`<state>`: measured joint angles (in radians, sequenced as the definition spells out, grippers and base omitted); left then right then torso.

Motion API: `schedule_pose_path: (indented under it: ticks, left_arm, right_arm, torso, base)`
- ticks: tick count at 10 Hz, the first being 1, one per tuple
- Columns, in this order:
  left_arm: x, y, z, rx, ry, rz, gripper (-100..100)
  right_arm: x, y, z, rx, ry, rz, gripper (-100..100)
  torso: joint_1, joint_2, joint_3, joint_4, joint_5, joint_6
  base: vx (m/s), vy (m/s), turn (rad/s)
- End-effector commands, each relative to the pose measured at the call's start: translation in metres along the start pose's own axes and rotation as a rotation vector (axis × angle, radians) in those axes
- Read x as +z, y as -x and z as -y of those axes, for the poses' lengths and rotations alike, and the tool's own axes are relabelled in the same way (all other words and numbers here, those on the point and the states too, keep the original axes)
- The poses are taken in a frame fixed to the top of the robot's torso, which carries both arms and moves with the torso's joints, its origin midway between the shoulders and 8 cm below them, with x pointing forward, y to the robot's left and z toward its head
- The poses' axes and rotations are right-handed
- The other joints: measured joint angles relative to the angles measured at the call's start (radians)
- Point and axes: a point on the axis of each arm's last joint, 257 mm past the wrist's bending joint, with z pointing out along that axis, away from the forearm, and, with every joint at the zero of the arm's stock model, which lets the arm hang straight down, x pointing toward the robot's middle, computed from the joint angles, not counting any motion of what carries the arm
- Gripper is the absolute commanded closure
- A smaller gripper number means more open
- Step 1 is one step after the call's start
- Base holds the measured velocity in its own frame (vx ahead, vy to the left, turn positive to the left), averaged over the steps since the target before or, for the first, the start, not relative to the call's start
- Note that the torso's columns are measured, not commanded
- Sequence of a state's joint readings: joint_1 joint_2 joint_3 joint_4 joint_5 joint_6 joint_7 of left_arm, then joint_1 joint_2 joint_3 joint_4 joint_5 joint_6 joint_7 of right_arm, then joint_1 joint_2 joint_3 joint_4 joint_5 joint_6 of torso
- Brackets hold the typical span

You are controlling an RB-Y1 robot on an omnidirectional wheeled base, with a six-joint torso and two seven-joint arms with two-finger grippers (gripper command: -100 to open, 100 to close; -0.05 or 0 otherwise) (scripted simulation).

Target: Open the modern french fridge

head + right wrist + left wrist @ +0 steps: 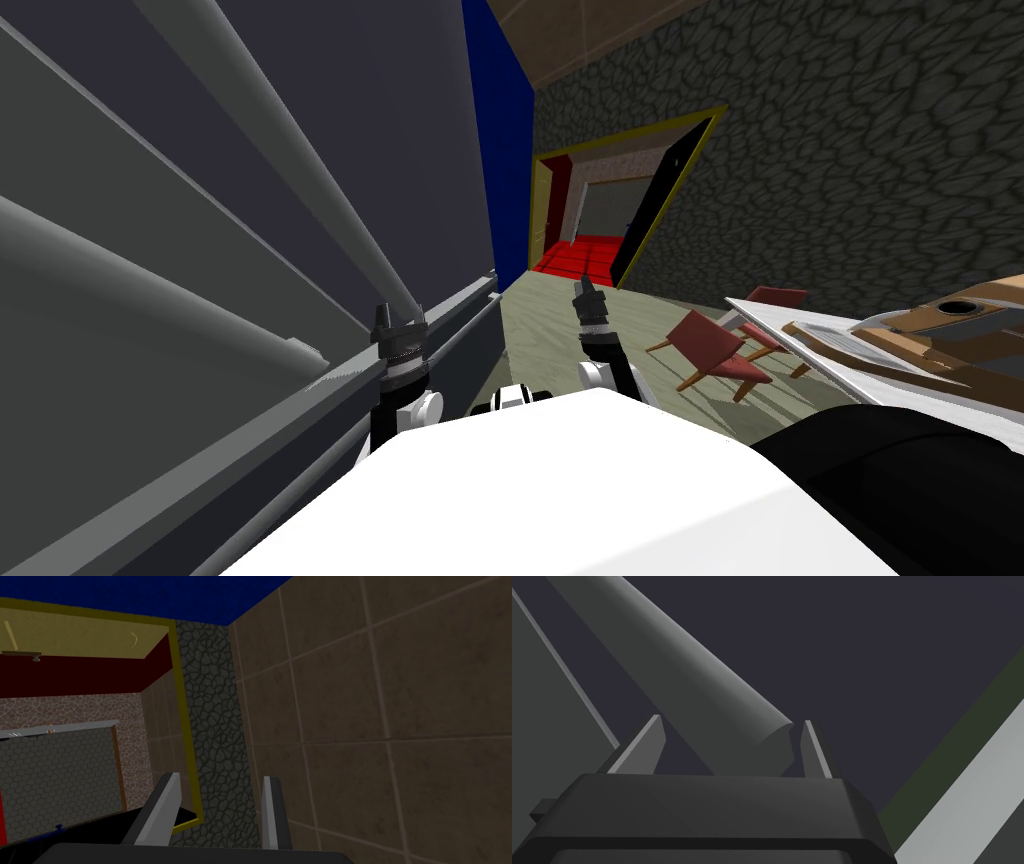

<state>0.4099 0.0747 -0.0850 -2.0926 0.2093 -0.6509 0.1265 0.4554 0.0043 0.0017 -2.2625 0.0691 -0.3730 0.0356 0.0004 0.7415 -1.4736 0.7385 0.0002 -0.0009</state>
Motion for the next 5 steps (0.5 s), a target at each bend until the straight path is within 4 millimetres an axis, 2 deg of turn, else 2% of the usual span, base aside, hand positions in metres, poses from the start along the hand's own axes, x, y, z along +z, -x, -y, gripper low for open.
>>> schedule_pose_path:
  ticks: [1,3,4,5]
  left_arm:
    - [-0.007,0.003,-0.007,0.003,-0.004,0.002,100]
    - [-0.006,0.001,-0.008,-0.002,-0.006,-0.001,100]
    - [-0.003,0.009,-0.003,0.030,-0.017,0.029,100]
    - [-0.001,0.013,0.000,0.046,-0.023,0.044,100]
  right_arm:
    - [0.000,0.000,0.000,0.000,0.000,0.000,0]
    - [0.000,0.000,0.000,0.000,0.000,0.000,0]
    - [0.000,0.000,0.000,0.000,0.000,0.000,0]
    - [0.000,0.000,0.000,0.000,0.000,0.000,0]
  torso:
    - [0.001,0.001,0.001,-0.001,0.001,-0.002]
    - [0.004,0.001,0.001,0.000,0.002,-0.003]
    - [0.004,0.000,0.000,0.001,0.001,-0.003]
    - [-0.008,0.000,0.000,0.001,-0.002,-0.004]
  base:
    - [-0.039,-0.005,-0.018]
    - [-0.026,-0.009,-0.009]
    - [0.046,-0.231,0.198]
    - [0.014,-0.378,0.325]
